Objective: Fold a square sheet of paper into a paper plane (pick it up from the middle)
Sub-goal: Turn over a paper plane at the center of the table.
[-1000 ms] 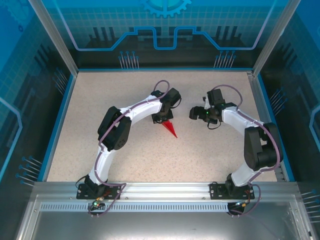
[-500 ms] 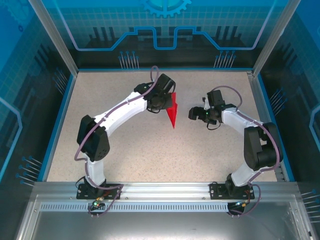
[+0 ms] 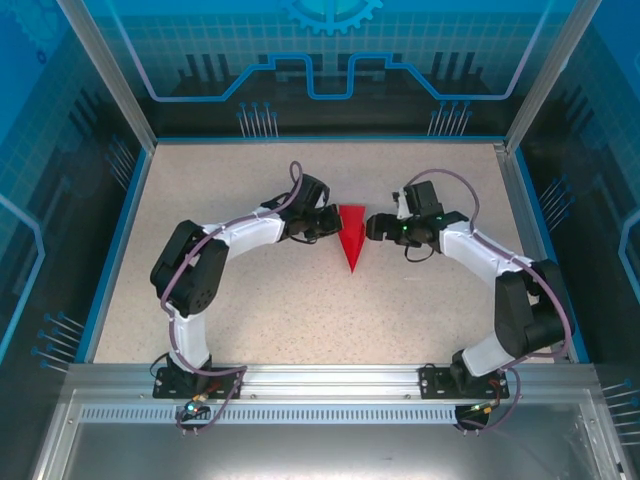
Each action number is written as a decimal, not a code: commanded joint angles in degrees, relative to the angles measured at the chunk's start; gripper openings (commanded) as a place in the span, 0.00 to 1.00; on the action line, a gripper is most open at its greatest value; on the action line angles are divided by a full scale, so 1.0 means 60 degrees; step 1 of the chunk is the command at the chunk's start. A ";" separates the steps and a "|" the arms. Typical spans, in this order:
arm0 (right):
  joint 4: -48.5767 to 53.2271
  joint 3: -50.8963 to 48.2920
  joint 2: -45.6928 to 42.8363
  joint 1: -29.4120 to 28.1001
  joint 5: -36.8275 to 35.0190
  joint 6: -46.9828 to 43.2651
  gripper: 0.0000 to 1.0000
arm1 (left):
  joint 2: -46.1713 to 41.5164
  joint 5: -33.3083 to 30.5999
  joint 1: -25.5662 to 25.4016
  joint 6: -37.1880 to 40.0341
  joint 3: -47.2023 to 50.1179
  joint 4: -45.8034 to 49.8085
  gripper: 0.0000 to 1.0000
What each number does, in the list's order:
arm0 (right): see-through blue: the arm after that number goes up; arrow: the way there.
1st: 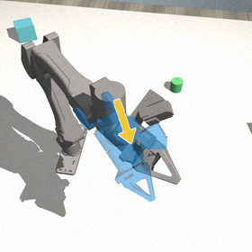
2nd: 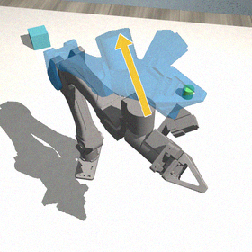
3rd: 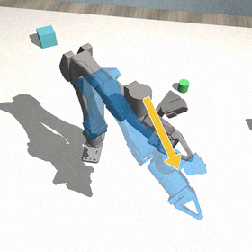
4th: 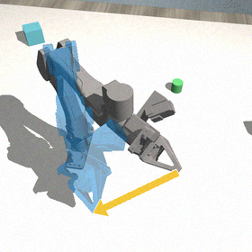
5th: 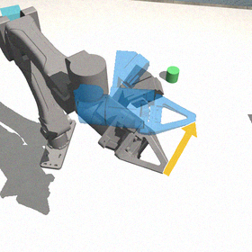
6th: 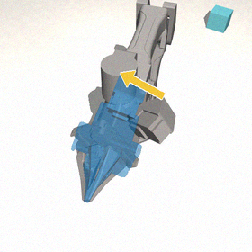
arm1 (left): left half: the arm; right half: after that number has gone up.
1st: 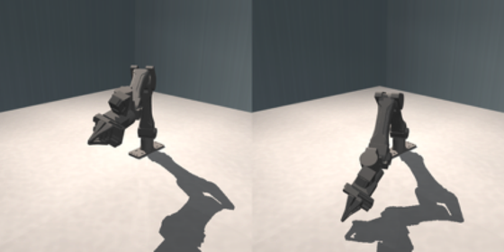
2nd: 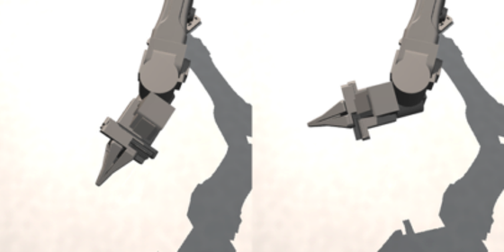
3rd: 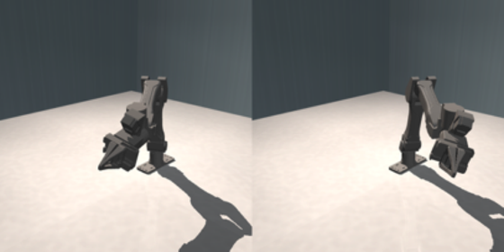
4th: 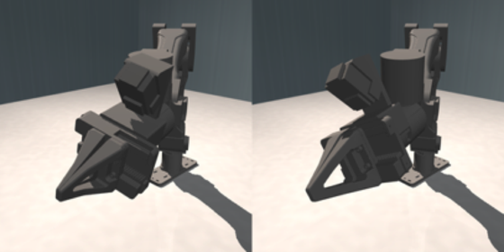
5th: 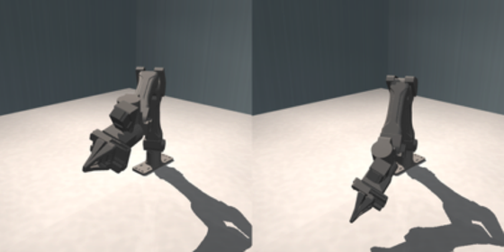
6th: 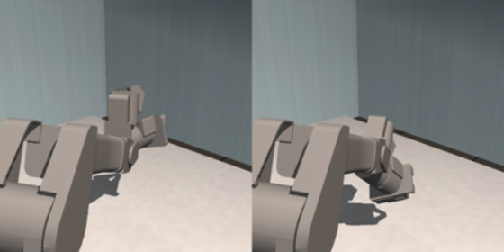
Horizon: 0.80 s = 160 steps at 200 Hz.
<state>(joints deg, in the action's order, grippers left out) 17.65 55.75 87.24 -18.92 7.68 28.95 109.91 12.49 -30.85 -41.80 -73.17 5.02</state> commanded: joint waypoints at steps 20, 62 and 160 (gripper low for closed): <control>-0.0340 0.0126 -0.0027 -0.0663 0.0436 0.0638 0.75 | 0.0294 0.1286 0.0216 -0.0928 0.1046 -0.2555 0.00; -0.0043 0.0811 0.0993 -0.1324 0.0508 0.0811 0.60 | 0.0749 0.1783 0.0449 -0.1488 0.1860 -0.3826 0.00; 0.0812 0.2055 0.2534 -0.1681 0.0316 0.0771 0.56 | 0.0959 0.1766 0.0604 -0.1485 0.2318 -0.3854 0.00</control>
<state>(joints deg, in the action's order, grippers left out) 19.70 66.06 100.88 -27.97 9.87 33.47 114.85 21.58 -27.83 -50.30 -59.88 -16.88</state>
